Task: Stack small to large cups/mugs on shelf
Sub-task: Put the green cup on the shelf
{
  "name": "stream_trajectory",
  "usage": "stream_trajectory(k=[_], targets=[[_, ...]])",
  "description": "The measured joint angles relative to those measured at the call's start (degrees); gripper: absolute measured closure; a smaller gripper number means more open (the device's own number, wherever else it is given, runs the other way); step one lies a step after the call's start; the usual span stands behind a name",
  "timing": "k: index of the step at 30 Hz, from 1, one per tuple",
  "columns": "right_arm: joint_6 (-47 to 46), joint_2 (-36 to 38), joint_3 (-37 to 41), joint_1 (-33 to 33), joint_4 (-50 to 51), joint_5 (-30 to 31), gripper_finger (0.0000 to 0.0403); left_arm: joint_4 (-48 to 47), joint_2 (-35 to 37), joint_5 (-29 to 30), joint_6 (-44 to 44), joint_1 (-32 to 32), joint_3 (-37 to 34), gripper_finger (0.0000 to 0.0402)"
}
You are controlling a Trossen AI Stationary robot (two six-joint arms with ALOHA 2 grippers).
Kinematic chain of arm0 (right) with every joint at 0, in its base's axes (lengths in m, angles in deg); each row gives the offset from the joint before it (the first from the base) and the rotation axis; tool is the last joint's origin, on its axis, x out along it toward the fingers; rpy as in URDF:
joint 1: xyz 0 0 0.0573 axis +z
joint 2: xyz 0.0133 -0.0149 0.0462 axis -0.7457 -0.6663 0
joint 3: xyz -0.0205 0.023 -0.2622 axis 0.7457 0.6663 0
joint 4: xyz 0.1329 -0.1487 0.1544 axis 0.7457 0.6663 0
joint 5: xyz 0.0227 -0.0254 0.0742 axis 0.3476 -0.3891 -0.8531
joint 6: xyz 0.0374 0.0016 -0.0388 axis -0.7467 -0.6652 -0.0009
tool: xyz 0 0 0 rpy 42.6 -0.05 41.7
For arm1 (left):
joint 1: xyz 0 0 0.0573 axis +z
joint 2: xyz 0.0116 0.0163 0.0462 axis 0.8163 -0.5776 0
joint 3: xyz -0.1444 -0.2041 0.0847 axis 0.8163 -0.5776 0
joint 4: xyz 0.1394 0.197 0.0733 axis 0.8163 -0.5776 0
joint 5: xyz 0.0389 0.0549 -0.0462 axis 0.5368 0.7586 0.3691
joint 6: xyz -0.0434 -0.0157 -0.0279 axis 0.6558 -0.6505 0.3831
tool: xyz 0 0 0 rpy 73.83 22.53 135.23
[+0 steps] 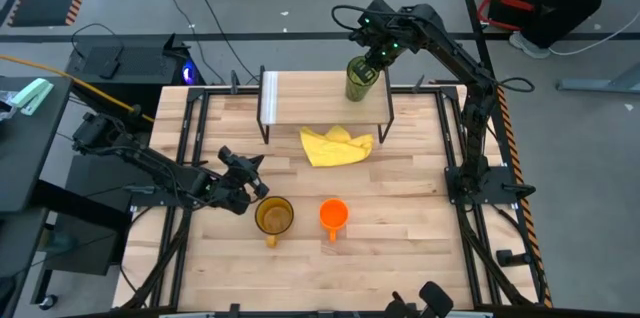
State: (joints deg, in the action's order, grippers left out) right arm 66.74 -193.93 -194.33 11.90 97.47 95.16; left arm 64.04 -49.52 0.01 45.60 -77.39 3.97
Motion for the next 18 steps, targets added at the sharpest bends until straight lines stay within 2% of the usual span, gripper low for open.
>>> stream_trajectory(k=[11,18], targets=[[2.0,0.0,0.0,0.1,0.0,0.0,0.0387,0.0,0.0,0.0,0.1,0.0,0.0,0.0375],[3.0,0.0,0.0,0.1,0.0,0.0,0.0386,0.0,0.0,0.0,0.1,0.0,0.0,0.0384]])
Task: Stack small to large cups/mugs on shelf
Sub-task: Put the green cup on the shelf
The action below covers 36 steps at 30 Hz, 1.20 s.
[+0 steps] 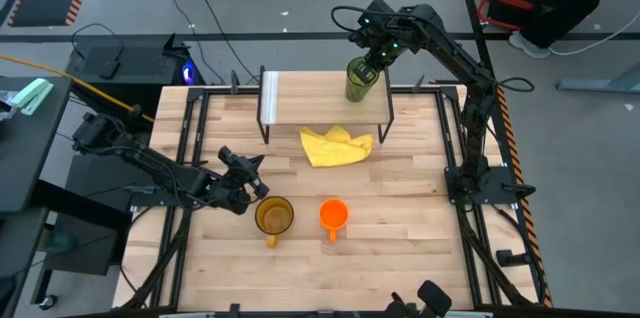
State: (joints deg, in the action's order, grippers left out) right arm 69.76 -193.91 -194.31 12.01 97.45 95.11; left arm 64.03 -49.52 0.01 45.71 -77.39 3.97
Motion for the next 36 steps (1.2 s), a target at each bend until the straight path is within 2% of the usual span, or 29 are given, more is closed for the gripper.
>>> stream_trajectory(k=[7,17,27,36], targets=[[0.0,0.0,0.0,0.0,0.1,0.0,0.0366,0.0,0.0,0.0,0.0,0.0,0.0,0.0388],[-0.1,0.0,0.0,0.0,0.1,0.0,0.0344,0.0,0.0,0.0,0.0,0.0,0.0,0.0375],[-0.2,0.0,0.0,0.0,0.1,0.9,0.0324,0.0,0.0,0.0,0.1,0.0,0.0,0.0388],[-0.2,1.9,0.0,0.1,0.0,4.2,0.0302,0.0,0.0,0.0,0.1,0.0,0.0,0.0377]])
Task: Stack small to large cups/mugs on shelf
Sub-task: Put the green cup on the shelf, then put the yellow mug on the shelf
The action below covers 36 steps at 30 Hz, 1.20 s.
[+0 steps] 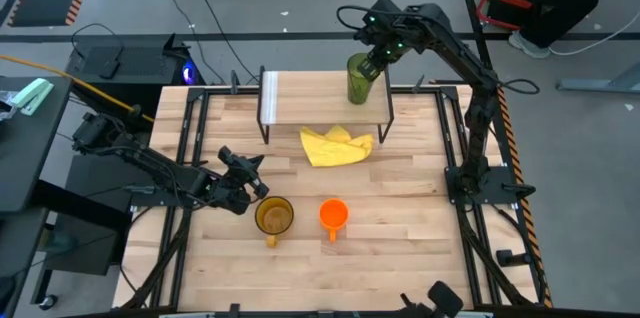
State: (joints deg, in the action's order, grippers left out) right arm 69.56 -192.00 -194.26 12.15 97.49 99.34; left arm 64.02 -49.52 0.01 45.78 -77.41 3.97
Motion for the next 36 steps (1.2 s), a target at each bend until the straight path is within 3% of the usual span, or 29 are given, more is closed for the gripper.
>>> stream_trajectory(k=[8,17,21,26,36], targets=[[-1.9,5.8,0.0,0.0,0.0,4.6,0.0298,0.0,0.0,0.0,0.0,0.0,0.0,0.0386],[-9.9,14.3,0.0,4.5,0.0,5.0,0.0298,0.0,0.0,0.0,0.0,0.0,0.0,0.038],[-12.3,18.2,0.2,10.7,-0.1,5.5,0.0298,0.0,0.0,-0.1,0.0,0.0,0.0,0.0378],[-17.1,23.9,4.2,22.9,-0.1,11.6,0.0298,0.0,0.0,-3.4,0.0,0.0,0.0,0.0385],[-30.7,35.2,23.5,47.9,0.0,21.6,0.0298,0.0,0.0,-6.7,1.5,0.0,0.0,0.0377]])
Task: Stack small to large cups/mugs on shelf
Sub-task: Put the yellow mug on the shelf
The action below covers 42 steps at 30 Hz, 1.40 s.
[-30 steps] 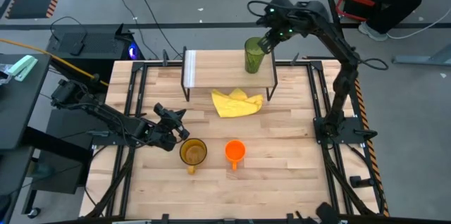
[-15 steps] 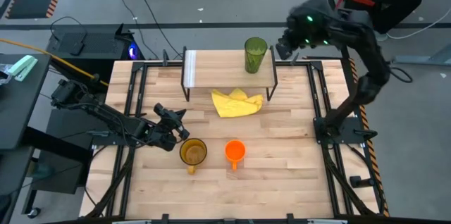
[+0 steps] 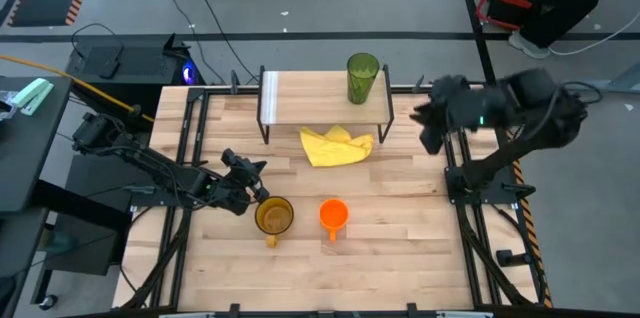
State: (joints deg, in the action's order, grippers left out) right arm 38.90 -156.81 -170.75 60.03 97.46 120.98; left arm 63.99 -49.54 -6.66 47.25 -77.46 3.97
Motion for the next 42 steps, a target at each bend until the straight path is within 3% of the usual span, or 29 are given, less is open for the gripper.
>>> stream_trajectory(k=[6,11,15,25,29,34,42], targets=[[-15.0,3.7,15.8,10.4,-0.3,7.3,0.0298,0.0,0.0,-0.1,0.0,0.0,0.0,0.0377],[-30.6,4.2,29.8,18.4,-0.8,7.3,0.0298,0.0,0.0,-1.4,0.0,-1.3,0.0,0.0385],[-36.5,3.3,40.4,25.2,-8.6,13.0,0.0298,0.0,0.0,-1.5,0.0,-2.6,0.0,0.0387],[-26.5,2.8,66.1,38.7,-57.1,32.3,0.0298,0.0,0.0,-2.6,0.0,-4.8,0.0,0.0378],[-27.4,2.3,74.8,39.8,-69.7,33.6,0.0298,0.0,0.0,-6.1,-0.6,-4.9,0.0,0.0385],[-27.8,1.8,79.5,39.7,-76.5,33.7,0.0298,0.1,0.0,-9.2,-3.1,-4.9,0.0,0.0387],[-25.8,1.8,79.7,39.7,-76.9,34.8,0.0298,-0.8,0.0,-8.6,-1.3,-6.0,0.0,0.0373]])
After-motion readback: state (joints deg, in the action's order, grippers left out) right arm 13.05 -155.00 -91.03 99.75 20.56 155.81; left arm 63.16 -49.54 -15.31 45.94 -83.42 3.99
